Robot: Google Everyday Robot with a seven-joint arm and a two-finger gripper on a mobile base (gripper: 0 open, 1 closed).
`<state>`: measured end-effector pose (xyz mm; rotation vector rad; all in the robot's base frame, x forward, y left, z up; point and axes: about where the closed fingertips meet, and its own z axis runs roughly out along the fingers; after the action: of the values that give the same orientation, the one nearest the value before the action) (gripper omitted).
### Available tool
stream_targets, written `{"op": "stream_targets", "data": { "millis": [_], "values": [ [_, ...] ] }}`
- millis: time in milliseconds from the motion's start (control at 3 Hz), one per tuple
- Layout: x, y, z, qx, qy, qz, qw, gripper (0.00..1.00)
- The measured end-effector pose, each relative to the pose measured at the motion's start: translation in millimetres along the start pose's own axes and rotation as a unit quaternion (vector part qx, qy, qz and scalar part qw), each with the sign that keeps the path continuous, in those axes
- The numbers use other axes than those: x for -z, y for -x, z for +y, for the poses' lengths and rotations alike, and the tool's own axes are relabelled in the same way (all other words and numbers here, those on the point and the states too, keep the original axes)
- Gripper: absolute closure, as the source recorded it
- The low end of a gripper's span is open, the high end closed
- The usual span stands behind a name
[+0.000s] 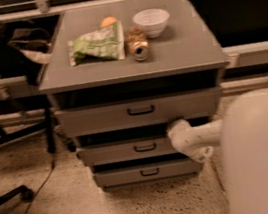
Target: Open middle drawer
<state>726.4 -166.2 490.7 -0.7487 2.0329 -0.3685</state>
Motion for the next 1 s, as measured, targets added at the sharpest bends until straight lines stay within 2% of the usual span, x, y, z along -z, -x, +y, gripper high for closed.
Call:
{"op": "stream_targets", "data": {
  "millis": [333,667,1000],
  "values": [
    [-0.7,-0.6,0.5,0.0,0.0,0.0,1.0,1.0],
    [-7.9,-4.8,5.9,0.004,0.024,0.02,0.9995,1.0],
    [-6.3,-5.3,7.0,0.004,0.024,0.02,0.9995,1.0]
  ]
}}
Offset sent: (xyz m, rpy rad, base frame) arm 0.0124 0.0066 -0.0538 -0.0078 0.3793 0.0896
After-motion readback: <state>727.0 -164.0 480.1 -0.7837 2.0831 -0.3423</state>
